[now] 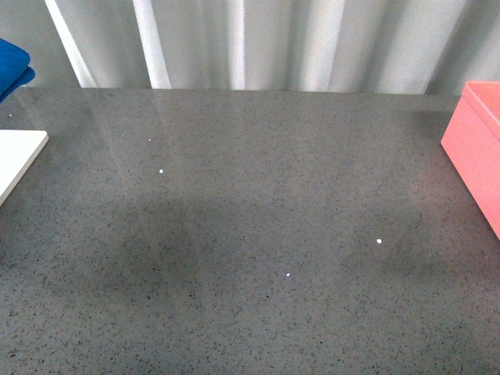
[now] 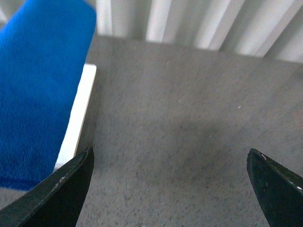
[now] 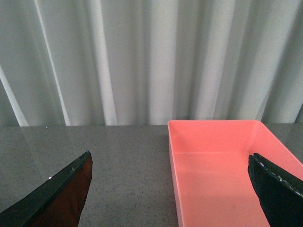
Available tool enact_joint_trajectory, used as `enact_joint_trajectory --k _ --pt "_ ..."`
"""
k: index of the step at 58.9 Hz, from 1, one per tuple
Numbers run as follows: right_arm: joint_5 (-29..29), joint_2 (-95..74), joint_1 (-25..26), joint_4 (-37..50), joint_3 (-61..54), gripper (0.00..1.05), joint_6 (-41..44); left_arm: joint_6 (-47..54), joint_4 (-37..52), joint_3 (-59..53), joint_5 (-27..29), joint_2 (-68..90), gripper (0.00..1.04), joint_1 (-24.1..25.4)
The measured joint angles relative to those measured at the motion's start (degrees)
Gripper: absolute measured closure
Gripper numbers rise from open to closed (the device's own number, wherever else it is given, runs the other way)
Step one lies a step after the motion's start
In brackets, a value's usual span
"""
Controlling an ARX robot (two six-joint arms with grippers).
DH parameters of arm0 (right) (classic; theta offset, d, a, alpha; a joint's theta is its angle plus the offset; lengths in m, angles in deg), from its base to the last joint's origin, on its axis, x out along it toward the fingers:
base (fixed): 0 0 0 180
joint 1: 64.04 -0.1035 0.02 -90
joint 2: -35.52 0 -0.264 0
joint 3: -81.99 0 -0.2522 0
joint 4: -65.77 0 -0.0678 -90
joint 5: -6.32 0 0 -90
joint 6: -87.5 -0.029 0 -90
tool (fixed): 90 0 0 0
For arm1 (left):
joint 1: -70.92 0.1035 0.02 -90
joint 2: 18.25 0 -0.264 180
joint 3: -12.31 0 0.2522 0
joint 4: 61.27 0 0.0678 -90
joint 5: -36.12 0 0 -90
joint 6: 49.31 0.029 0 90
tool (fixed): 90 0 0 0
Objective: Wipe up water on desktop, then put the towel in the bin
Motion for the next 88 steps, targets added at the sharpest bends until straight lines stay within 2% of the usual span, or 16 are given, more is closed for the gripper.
enact_joint_trajectory --k 4,8,11,23,29,36,72,88 --pt "0.0 0.0 0.0 0.0 0.0 0.07 0.0 2.3 6.2 2.4 -1.9 9.3 0.07 2.0" --pt "0.0 0.0 0.0 0.0 0.0 0.07 0.0 6.3 11.8 9.9 -5.2 24.0 0.07 5.0" --pt "0.0 0.0 0.0 0.0 0.0 0.07 0.0 8.5 13.3 14.1 -4.7 30.9 0.07 6.0" --pt "0.0 0.0 0.0 0.0 0.0 0.07 0.0 14.1 10.4 31.8 -1.2 55.9 0.07 7.8" --pt "0.0 0.0 0.0 0.0 0.0 0.07 0.0 15.9 8.3 42.0 1.2 64.3 0.07 8.3" --pt "0.0 0.0 0.0 0.0 0.0 0.07 0.0 17.1 8.3 47.6 2.0 69.1 0.07 9.1" --pt "0.0 0.0 0.0 0.0 0.0 0.07 0.0 21.4 15.5 52.5 3.9 82.2 0.07 10.5" --pt "0.0 0.0 0.0 0.0 0.0 0.07 0.0 21.7 17.9 53.3 7.0 86.2 0.07 10.3"
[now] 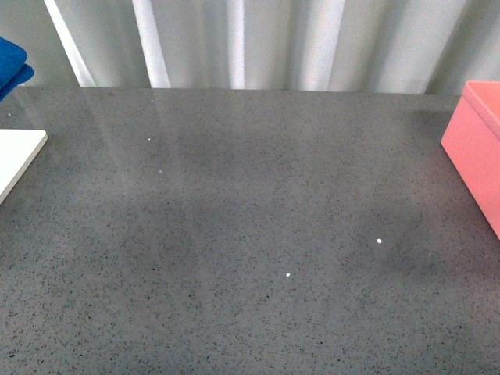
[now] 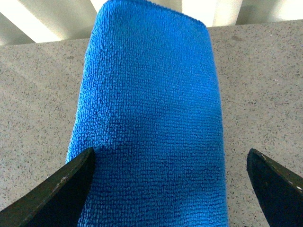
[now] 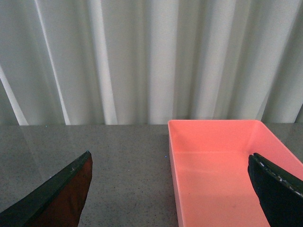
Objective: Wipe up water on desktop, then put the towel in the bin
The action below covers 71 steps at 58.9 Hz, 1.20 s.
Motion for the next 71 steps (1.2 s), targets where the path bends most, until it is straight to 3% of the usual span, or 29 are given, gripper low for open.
enact_joint_trajectory --k 18,24,30,50,62,71 --pt "0.0 0.0 0.0 0.0 0.0 0.07 0.0 0.9 3.6 -0.8 1.2 0.8 0.10 0.0" --pt "0.0 0.0 0.0 0.0 0.0 0.07 0.0 1.4 4.5 -1.6 1.7 0.9 0.26 0.0" --pt "0.0 0.0 0.0 0.0 0.0 0.07 0.0 3.0 7.3 -3.1 2.8 0.9 0.50 0.0" --pt "0.0 0.0 0.0 0.0 0.0 0.07 0.0 5.7 11.4 -6.2 3.0 0.9 1.02 -0.5" --pt "0.0 0.0 0.0 0.0 0.0 0.07 0.0 4.8 9.6 -6.4 0.8 -0.5 1.02 -0.4" --pt "0.0 0.0 0.0 0.0 0.0 0.07 0.0 1.0 6.1 -8.1 -5.7 -7.1 1.02 -1.3"
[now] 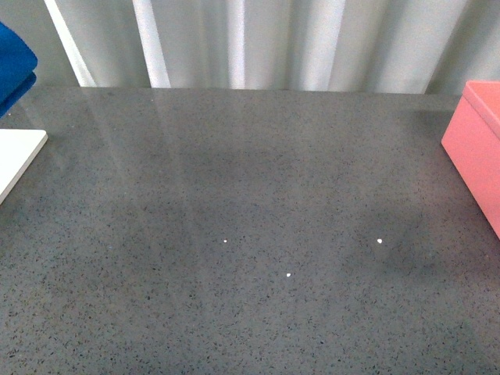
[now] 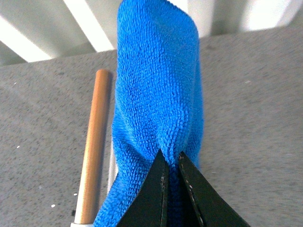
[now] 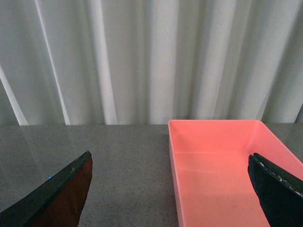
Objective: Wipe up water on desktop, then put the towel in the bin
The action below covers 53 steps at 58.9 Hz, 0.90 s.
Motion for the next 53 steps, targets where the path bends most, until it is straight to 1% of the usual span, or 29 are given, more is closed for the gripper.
enact_joint_trajectory --k 4,8,11,16,22,31,35,40,43,45,53 --pt "0.0 0.0 0.0 0.0 0.0 0.07 0.0 -2.1 -1.9 -0.2 -2.9 -3.7 1.02 -0.8" --pt "0.0 0.0 0.0 0.0 0.0 0.07 0.0 -6.6 -1.0 -0.5 -8.1 -8.2 1.02 -2.1" --pt "0.0 0.0 0.0 0.0 0.0 0.07 0.0 -9.0 -1.1 -0.4 -9.2 -10.1 1.02 -2.8" --pt "0.0 0.0 0.0 0.0 0.0 0.07 0.0 -15.3 -1.4 -0.4 -12.9 -13.9 1.02 -5.3" --pt "0.0 0.0 0.0 0.0 0.0 0.07 0.0 -19.7 -1.4 -1.9 -15.3 -17.2 1.02 -9.5" --pt "0.0 0.0 0.0 0.0 0.0 0.07 0.0 -25.6 -1.4 -4.9 -16.0 -20.2 1.02 -19.0" --pt "0.0 0.0 0.0 0.0 0.0 0.07 0.0 -28.0 -0.6 -6.1 -17.3 -20.8 1.02 -22.8" --pt "0.0 0.0 0.0 0.0 0.0 0.07 0.0 -30.5 0.0 -7.9 -16.3 -21.8 1.02 -28.6" --pt "0.0 0.0 0.0 0.0 0.0 0.07 0.0 -30.8 -0.1 -7.9 -15.1 -21.9 1.02 -30.2" --pt "0.0 0.0 0.0 0.0 0.0 0.07 0.0 -30.7 -0.8 -7.8 -13.3 -21.9 1.02 -31.5" --pt "0.3 -0.1 0.0 -0.1 0.0 0.07 0.0 -30.6 -1.3 -7.8 -12.6 -21.9 1.02 -32.2"
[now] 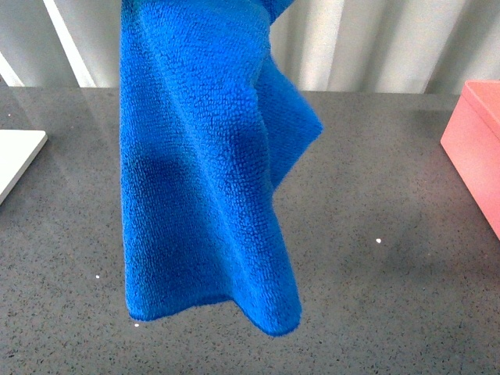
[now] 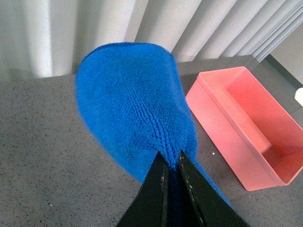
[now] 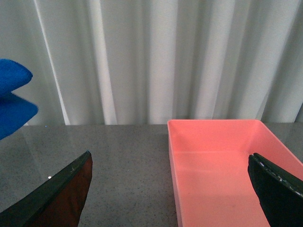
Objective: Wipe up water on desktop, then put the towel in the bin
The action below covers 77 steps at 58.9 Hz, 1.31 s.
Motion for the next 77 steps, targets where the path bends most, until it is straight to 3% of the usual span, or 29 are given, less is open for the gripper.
enact_joint_trajectory --k 3,7,10,16,20,33,46,57,77 --pt "3.1 -4.7 -0.4 -6.2 2.8 0.07 -3.4 0.0 0.0 0.0 0.2 0.0 1.02 0.0" --pt "-0.4 -14.5 1.4 -5.1 5.6 0.07 -6.1 0.0 0.0 0.0 0.2 0.0 1.02 0.0" --pt "-8.2 -24.3 3.5 0.2 8.5 0.07 -6.7 0.0 0.0 0.0 0.3 0.0 1.02 0.0" --pt "-30.3 -45.3 4.8 10.6 15.1 0.07 -7.3 0.0 0.0 0.0 0.3 0.0 1.02 0.0" --pt "-36.9 -55.4 2.8 13.4 18.8 0.07 -8.1 0.0 0.0 0.0 0.3 0.0 1.02 0.0" --pt "-31.7 -73.3 -9.3 14.1 27.7 0.07 -2.9 0.0 0.0 0.0 0.2 0.0 1.02 0.0" --pt "-33.9 -82.1 -17.5 15.5 34.0 0.07 0.0 0.0 -0.1 0.0 0.3 0.0 1.02 0.0" --pt "-36.6 -84.9 -20.9 19.4 36.2 0.07 -0.3 0.0 -0.1 0.0 0.3 0.0 1.02 0.0" --pt "-39.9 -92.5 -22.4 28.9 39.4 0.07 -5.1 0.0 -0.1 0.0 0.3 0.0 1.02 0.0"
